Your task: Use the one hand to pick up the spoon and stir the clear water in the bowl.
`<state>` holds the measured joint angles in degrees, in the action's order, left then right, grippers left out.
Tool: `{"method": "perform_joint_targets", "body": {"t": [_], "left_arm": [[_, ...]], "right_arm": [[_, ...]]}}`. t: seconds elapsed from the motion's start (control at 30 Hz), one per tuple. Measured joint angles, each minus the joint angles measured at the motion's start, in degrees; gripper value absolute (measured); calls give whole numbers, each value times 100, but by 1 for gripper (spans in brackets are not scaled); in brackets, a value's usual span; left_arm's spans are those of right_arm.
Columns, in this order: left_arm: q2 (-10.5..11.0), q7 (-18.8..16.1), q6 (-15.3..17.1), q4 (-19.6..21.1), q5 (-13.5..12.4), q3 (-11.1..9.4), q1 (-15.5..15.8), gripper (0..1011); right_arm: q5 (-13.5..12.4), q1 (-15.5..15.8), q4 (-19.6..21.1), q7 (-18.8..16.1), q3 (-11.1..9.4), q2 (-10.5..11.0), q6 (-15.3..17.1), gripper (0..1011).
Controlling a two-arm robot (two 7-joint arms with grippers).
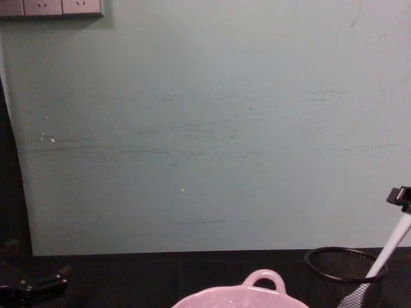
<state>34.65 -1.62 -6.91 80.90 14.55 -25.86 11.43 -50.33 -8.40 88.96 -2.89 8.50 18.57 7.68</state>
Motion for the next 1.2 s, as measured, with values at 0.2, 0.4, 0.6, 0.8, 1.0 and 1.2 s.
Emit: {"method": "perform_joint_targets", "body": {"t": [0.2,0.4,0.6,0.8,1.0,1.2], "left_arm": [[0,0,0,0,0,0,0,1011],[0,0,0,0,0,0,0,1011],[0,0,0,0,0,0,0,1011],[0,0,0,0,0,0,0,1011],[0,0,0,0,0,0,0,1011],[0,0,0,0,0,0,0,1011]], "right_arm": [[-2,0,-29,6,24,-6,-32,130],[242,41,186,17,82,76,-148,105],[703,42,589,-71,199,237,-237,105],[1177,-155,839,-427,417,548,-146,105],[1460,-417,943,-979,606,917,82,105],[1587,-703,1106,-1400,726,1253,444,105]]}}
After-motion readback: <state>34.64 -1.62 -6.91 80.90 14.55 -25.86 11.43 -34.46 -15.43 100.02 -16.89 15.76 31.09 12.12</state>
